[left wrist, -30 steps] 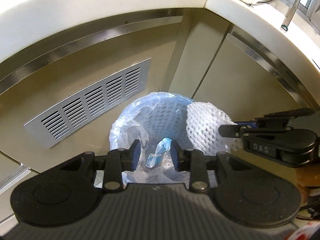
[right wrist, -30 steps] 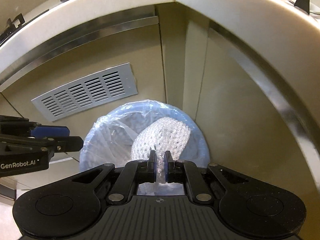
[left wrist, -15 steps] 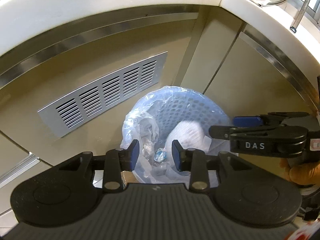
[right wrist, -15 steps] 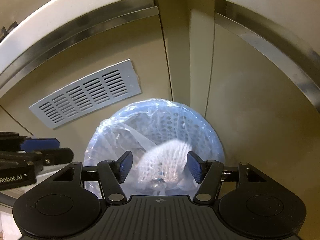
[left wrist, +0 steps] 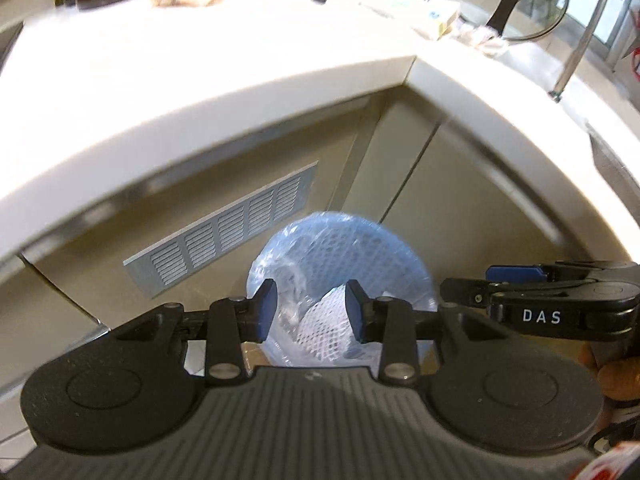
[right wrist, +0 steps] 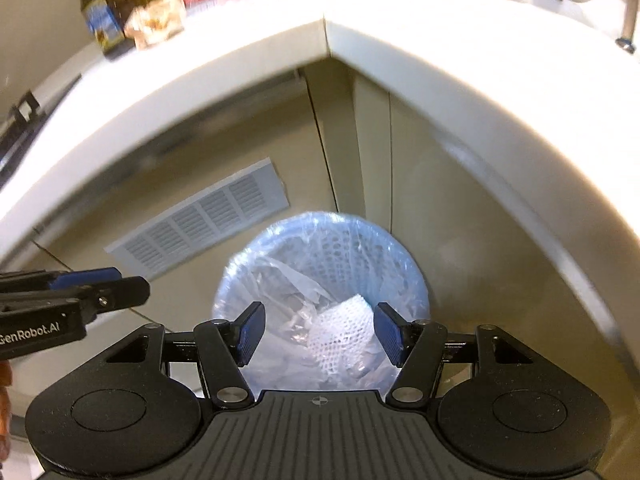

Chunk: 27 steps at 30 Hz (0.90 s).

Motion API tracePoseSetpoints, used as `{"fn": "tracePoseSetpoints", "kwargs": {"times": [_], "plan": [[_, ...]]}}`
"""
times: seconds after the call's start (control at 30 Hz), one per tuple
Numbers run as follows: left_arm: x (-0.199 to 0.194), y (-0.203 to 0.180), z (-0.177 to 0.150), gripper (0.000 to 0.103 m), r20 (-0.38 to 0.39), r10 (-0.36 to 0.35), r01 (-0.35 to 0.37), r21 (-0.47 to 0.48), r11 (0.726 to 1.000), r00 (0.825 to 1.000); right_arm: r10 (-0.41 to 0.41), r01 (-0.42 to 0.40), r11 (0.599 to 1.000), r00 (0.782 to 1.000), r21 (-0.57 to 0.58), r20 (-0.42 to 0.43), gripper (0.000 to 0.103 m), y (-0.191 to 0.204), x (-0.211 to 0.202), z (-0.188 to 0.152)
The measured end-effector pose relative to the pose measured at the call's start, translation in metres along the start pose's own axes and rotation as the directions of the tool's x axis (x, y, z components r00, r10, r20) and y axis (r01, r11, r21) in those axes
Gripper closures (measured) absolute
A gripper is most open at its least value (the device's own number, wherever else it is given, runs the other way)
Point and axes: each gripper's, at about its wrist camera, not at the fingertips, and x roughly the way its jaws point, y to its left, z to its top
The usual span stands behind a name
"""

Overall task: Collect trash
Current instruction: 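Open both grippers to drop the mask and foam net into the bin, then grasp the white toothbrush with the left gripper while the right gripper grasps the crumpled tissue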

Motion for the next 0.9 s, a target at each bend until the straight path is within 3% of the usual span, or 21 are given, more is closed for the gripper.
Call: {"fn": "tracePoseSetpoints", "kwargs": {"times": [0.5, 0.9], "plan": [[-0.063, -0.027, 0.05, 0.064, 0.105, -0.064, 0.056, 0.08, 0.995, 0.992, -0.047, 0.038, 0.998, 0.984, 0.054, 0.171, 0.043, 0.022, -0.086, 0.035], [-0.087, -0.025, 0.085, 0.057, 0.21, -0.078, 0.058, 0.103, 0.993, 0.975, -0.113, 0.083, 0.991, 0.944, 0.109, 0.311, 0.043, 0.016, -0.13, 0.062]]}}
